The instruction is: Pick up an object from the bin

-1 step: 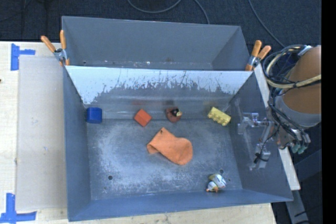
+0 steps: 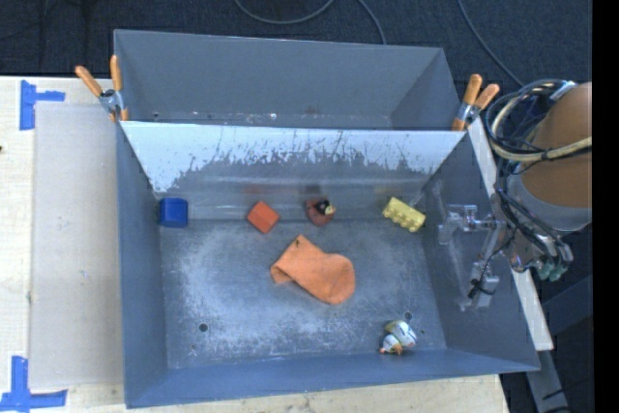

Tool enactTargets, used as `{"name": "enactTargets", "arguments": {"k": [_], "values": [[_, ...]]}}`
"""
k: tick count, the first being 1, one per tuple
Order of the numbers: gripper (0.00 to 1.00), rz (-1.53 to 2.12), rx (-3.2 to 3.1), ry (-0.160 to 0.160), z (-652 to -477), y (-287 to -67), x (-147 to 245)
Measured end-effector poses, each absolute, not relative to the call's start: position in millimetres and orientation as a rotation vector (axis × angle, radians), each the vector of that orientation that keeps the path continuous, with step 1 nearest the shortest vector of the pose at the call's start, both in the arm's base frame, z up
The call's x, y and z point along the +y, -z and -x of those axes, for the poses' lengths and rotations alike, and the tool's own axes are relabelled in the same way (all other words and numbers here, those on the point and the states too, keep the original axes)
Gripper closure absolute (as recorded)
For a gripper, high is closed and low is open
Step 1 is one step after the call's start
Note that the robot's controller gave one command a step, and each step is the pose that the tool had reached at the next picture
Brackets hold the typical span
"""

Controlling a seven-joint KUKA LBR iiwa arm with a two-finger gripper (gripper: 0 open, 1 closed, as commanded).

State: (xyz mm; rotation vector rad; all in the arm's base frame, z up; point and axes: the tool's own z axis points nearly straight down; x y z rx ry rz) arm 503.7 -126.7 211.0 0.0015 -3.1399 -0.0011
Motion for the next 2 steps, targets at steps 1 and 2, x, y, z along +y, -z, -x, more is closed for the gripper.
{"name": "enactTargets", "arguments": {"k": [1, 2], "values": [[0.00, 0.125, -3.139, 0.000, -524.9, -171.5, -108.0], [0.00, -0.013, -3.145, 0.001, -584.9, -121.2, -115.9]]}}
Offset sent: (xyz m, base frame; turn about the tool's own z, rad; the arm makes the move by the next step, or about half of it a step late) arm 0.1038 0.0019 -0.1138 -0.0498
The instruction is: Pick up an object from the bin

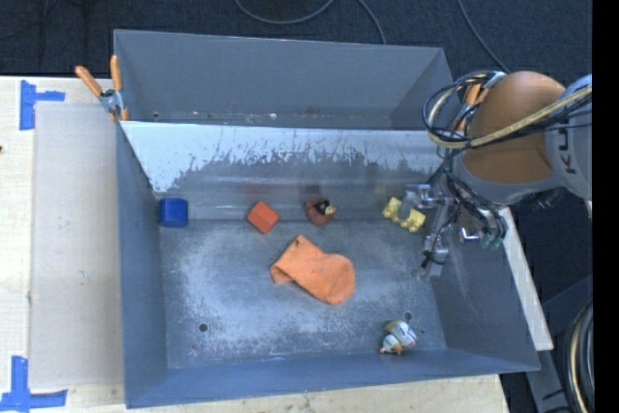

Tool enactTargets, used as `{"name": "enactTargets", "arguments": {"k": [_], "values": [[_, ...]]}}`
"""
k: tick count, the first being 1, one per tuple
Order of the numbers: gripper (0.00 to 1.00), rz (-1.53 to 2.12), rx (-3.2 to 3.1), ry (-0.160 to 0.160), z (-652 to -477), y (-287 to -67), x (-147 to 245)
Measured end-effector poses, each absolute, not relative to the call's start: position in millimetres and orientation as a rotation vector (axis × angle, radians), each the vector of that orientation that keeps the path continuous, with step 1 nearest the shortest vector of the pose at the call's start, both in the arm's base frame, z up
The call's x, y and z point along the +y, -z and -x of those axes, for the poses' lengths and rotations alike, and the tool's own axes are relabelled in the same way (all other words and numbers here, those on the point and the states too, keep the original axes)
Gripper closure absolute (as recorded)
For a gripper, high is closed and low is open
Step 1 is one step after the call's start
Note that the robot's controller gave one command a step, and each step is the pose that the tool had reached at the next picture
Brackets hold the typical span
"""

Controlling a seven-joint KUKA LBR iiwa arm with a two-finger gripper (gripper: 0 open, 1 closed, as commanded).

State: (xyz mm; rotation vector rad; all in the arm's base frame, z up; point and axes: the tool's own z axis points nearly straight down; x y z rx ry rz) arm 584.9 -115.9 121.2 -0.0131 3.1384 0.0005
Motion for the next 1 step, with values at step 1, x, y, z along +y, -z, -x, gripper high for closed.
{"name": "enactTargets", "arguments": {"k": [1], "values": [[0.00, 0.010, 3.144, 0.001, -577.2, -103.3, -78.5]]}}
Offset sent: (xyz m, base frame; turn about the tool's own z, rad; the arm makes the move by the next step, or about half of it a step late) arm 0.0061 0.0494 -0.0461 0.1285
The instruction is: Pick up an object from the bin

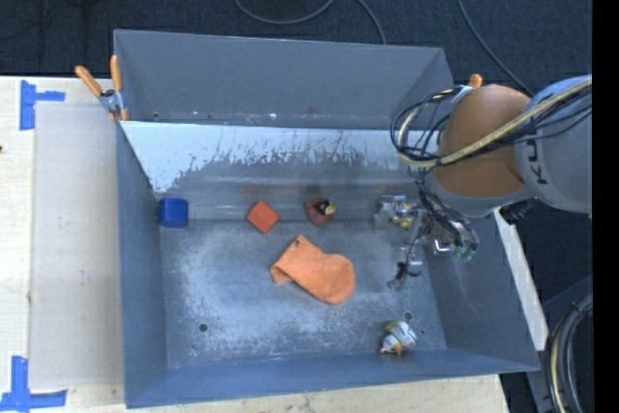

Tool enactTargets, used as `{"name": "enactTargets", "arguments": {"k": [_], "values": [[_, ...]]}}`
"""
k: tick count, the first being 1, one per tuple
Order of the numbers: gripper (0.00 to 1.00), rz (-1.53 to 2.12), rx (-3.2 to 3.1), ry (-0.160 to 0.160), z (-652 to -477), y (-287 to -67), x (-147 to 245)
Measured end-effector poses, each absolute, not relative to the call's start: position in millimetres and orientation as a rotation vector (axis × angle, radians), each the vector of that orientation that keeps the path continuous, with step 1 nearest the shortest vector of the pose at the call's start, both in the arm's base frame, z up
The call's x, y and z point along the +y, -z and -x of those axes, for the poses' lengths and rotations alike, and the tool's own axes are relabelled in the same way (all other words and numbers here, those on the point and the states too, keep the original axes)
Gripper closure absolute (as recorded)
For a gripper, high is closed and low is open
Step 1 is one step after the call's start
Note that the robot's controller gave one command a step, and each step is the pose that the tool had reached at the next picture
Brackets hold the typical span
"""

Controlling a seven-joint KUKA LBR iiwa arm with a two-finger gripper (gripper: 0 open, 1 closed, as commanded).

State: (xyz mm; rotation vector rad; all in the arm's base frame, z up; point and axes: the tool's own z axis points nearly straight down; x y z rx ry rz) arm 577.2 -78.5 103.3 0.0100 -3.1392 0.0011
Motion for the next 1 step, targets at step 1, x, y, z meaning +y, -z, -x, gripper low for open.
{"name": "enactTargets", "arguments": {"k": [1], "values": [[0.00, 0.126, -3.140, 0.008, -582.2, -84.5, -49.2]]}}
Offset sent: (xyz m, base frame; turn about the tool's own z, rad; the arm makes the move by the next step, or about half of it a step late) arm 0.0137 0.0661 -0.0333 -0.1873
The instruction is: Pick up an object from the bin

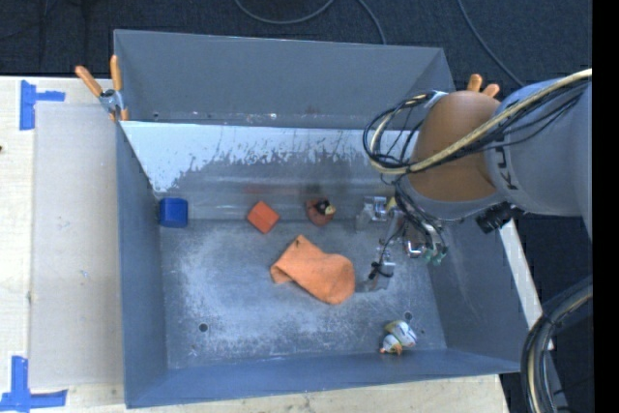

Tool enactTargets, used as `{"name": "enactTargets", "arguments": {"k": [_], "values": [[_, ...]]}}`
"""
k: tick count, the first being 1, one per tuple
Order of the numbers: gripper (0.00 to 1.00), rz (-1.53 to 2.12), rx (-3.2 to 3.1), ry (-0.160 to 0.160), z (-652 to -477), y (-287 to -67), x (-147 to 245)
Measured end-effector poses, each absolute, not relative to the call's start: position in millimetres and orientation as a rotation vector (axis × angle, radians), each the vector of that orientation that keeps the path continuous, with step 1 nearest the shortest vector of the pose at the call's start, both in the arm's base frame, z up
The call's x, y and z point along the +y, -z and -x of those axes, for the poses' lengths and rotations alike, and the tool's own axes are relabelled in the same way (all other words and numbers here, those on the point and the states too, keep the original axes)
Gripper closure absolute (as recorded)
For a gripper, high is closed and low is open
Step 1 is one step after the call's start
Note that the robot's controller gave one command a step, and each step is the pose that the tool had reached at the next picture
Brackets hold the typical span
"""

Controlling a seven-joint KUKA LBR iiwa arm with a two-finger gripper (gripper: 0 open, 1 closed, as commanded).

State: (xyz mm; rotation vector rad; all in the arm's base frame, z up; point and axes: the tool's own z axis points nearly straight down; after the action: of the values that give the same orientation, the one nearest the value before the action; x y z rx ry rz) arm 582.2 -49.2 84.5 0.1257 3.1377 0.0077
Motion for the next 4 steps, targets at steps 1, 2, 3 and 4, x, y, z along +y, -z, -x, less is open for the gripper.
{"name": "enactTargets", "arguments": {"k": [1, 2, 3, 4], "values": [[0.00, -0.008, 3.142, 0.001, -586.9, -76.5, -39.4], [0.00, 0.288, 3.129, -0.005, -565.4, -73.0, -20.6], [0.00, -0.004, 3.145, -0.001, -548.1, -74.0, 4.2], [1.00, -0.067, 3.143, -0.005, -554.4, -69.8, 42.1]]}}
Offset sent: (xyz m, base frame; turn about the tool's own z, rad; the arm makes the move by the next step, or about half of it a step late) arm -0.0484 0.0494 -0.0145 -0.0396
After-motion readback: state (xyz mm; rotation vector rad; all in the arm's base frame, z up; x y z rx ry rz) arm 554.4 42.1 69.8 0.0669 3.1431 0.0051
